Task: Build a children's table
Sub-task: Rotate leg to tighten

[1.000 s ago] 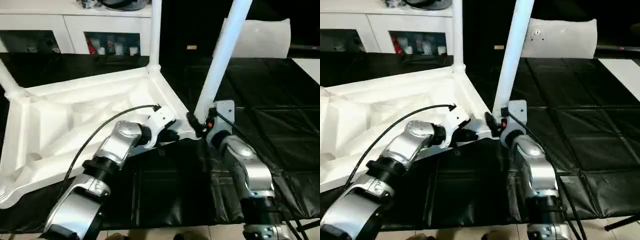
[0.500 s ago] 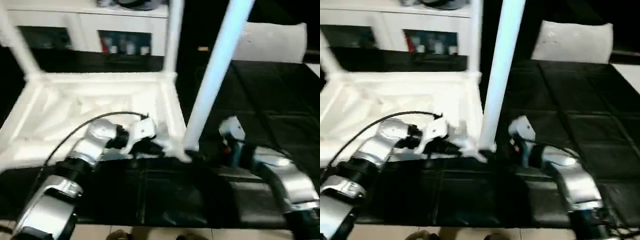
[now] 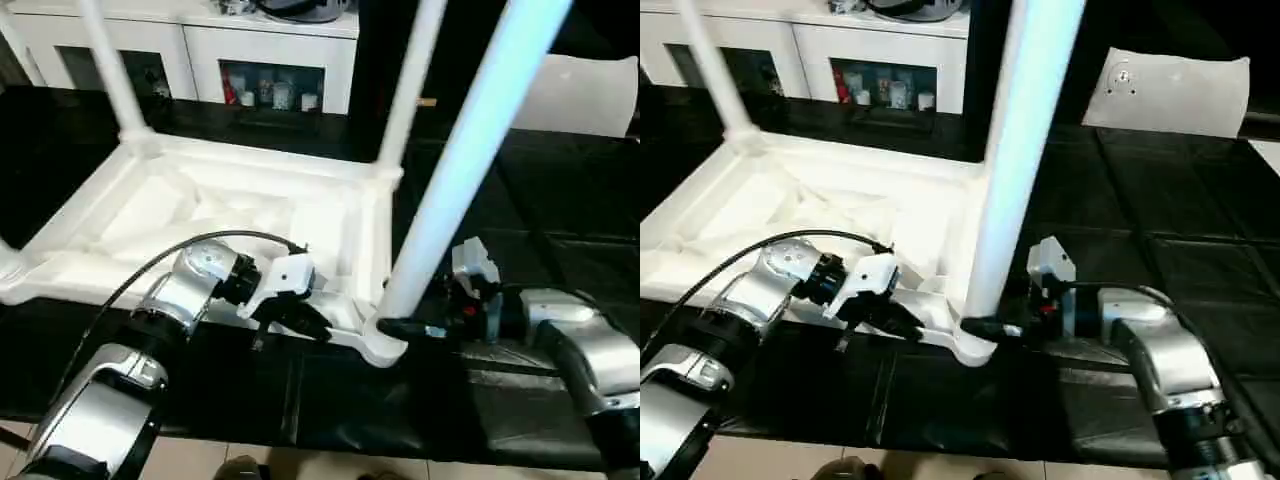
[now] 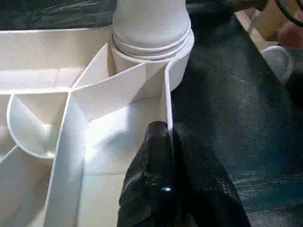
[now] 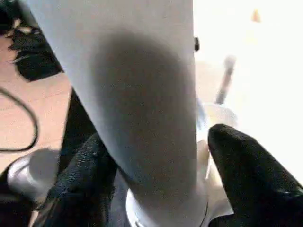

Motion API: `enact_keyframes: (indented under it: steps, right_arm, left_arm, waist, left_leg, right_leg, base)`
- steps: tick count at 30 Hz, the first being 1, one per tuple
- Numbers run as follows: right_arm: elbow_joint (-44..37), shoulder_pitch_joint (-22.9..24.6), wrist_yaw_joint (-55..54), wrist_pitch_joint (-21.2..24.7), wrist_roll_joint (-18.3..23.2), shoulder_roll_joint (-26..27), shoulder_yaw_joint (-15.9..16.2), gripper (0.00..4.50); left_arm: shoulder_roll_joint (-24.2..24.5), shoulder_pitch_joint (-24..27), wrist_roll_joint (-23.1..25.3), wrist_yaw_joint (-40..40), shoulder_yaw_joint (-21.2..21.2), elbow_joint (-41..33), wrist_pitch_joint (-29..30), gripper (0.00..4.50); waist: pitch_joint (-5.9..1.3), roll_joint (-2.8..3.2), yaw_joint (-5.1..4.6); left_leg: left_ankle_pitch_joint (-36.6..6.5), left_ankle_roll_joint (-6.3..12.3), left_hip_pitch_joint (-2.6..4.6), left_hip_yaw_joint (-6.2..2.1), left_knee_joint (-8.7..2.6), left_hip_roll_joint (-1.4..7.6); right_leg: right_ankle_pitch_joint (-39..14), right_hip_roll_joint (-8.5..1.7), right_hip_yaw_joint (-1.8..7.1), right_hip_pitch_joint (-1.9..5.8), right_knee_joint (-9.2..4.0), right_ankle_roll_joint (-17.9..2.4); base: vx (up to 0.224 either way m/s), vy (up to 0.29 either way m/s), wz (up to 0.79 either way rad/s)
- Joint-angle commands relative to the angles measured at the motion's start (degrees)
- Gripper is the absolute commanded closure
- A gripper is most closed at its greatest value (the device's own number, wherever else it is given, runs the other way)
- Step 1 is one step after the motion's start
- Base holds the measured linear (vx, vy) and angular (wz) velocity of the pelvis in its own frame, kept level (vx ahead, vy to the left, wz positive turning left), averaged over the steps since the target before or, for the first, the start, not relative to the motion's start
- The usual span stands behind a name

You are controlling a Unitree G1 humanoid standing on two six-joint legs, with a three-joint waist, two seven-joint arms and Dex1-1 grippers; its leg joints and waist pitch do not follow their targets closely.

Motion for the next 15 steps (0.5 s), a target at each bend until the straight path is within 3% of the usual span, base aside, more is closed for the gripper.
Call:
enact_keyframes:
  steps: [1,9,15]
  right_arm:
    - [0.23,-0.89,2.48,0.86,0.72,-1.5,0.78,1.74]
    - [0.95,-1.52,4.46,0.26,0.74,-1.98,2.07,2.39]
    - [1.65,-1.93,5.24,0.04,0.62,-1.81,2.6,2.47]
  left_arm:
    - [-0.81,-2.19,-1.2,-2.83,-1.01,-0.96,-2.2,4.5]
    - [-0.5,-2.4,-0.65,-3.16,-1.09,0.3,-3.54,4.5]
    - [-0.51,-2.38,-0.52,-3.26,-0.93,0.67,-3.87,4.5]
  waist:
    - [-4.13,-0.52,-0.21]
    - [-3.91,-0.61,-0.2]
    - [-3.81,-0.7,-0.26]
  left_leg:
    - [-6.49,4.66,1.03,-1.47,-3.57,3.87]
    - [-6.9,4.53,1.05,-1.48,-3.64,3.89]
    - [-7.4,4.3,1.1,-1.49,-3.72,3.89]
  right_leg:
    - [-7.54,-5.39,2.78,2.92,-3.93,-13.2]
    - [-9.94,-5.41,2.73,2.7,-4.22,-12.68]
    - [-11.1,-5.41,2.73,2.62,-4.34,-12.34]
  base:
    - [0.0,0.0,0.0]
    - [0.0,0.0,0.0]
    - [0.0,0.0,0.0]
